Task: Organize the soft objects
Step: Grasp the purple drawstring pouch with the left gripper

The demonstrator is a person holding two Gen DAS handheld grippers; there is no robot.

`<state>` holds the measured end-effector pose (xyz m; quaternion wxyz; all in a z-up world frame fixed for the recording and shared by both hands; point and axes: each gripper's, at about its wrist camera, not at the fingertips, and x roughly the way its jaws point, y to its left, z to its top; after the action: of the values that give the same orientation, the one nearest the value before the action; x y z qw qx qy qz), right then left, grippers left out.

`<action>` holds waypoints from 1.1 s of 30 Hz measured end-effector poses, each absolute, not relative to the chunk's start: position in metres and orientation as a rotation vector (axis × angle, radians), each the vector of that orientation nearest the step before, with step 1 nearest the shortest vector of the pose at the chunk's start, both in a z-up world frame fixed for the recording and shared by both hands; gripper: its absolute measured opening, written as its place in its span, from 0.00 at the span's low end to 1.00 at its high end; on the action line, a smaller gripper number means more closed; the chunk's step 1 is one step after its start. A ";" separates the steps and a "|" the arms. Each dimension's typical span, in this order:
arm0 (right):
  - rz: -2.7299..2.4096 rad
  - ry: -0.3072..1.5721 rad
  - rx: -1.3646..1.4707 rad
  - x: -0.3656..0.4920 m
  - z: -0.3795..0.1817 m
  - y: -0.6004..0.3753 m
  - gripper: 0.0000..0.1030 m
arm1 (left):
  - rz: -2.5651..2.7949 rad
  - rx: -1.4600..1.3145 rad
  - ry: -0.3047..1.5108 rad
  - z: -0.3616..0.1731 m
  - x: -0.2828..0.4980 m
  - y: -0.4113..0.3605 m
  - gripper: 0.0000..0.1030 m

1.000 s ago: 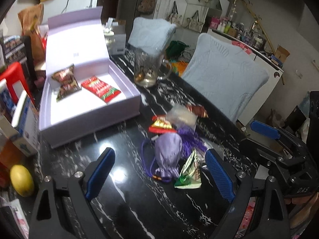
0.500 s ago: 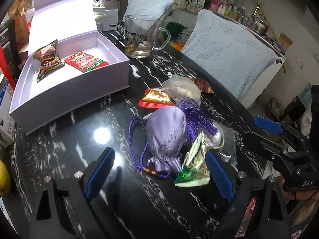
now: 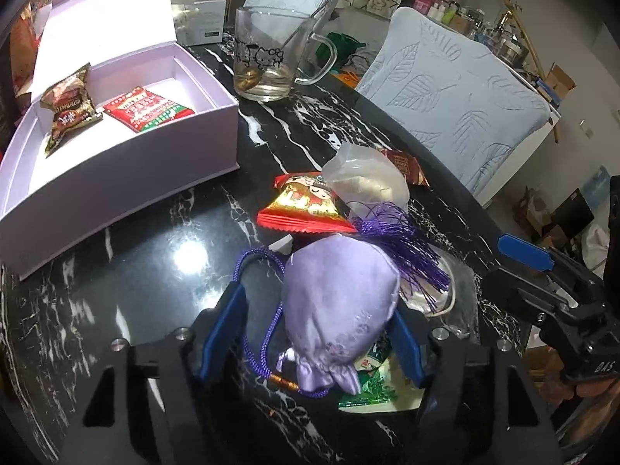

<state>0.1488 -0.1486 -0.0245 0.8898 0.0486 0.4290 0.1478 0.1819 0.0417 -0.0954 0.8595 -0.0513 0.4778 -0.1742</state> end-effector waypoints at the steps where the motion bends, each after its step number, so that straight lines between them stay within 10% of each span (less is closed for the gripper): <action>1: 0.306 0.892 0.103 0.150 -0.025 -0.149 0.91 | -0.367 -0.112 1.008 -0.097 0.183 0.042 0.62; 5: 0.308 0.899 0.111 0.151 -0.026 -0.148 0.91 | -0.361 -0.086 1.007 -0.097 0.181 0.042 0.37; 33: 0.522 0.931 0.031 0.114 -0.031 -0.067 0.89 | -0.096 -0.110 0.964 -0.079 0.105 0.128 0.37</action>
<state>0.1144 -0.0675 -0.0307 0.8607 0.0149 0.4439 0.2488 0.1046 0.1280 -0.0791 0.8835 -0.0529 0.4631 -0.0460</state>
